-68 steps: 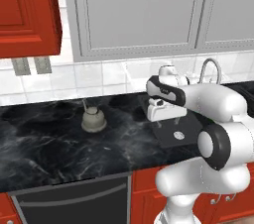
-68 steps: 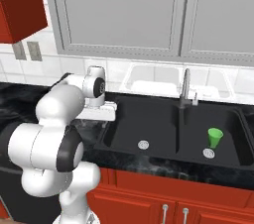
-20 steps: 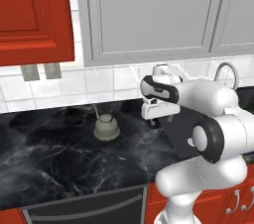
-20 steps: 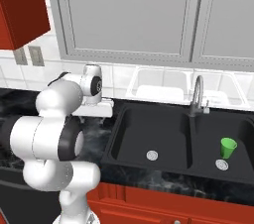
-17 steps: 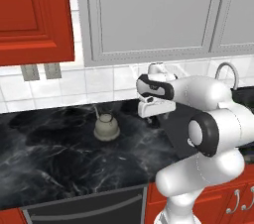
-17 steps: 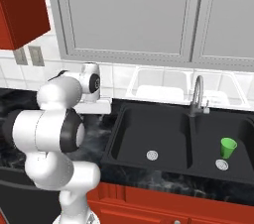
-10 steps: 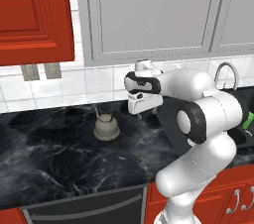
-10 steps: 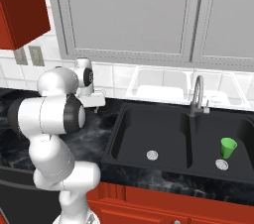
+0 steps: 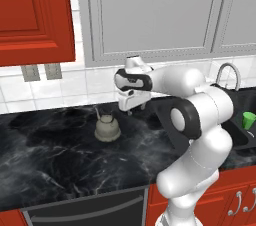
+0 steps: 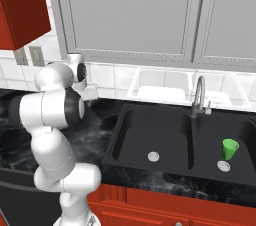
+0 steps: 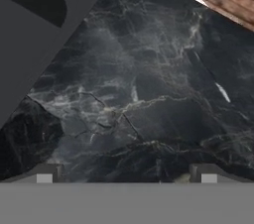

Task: Place the kettle in the left basin and the cup in the right basin of the sink.

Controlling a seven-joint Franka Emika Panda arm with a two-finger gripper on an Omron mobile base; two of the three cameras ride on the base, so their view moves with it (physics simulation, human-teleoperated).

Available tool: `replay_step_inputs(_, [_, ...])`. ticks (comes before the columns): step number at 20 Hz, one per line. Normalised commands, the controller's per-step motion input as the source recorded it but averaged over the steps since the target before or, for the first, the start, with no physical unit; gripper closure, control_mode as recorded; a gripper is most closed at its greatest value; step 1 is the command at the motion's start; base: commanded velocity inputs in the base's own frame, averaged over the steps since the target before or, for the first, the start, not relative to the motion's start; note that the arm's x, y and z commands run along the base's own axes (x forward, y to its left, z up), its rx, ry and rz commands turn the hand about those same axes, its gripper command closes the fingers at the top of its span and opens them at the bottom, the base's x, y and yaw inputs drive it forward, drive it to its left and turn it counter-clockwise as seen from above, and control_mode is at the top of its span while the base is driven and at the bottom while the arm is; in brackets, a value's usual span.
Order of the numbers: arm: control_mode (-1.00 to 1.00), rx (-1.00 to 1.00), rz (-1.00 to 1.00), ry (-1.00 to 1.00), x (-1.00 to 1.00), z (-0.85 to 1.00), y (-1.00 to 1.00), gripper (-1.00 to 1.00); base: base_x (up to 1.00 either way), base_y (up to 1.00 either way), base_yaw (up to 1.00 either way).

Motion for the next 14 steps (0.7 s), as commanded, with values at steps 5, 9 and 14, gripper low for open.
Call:
replay_step_inputs(5, [-1.0,0.08,0.03,-0.21,-0.02,0.06,0.35,-1.0,0.0,0.0,0.0])
replay_step_inputs(9, [-1.0,0.08,0.0,-0.17,-0.08,0.01,0.37,-1.0,0.0,0.0,0.0])
replay_step_inputs(14, [-1.0,0.07,0.0,-0.14,-0.08,0.02,0.37,-1.0,0.0,0.0,0.0])
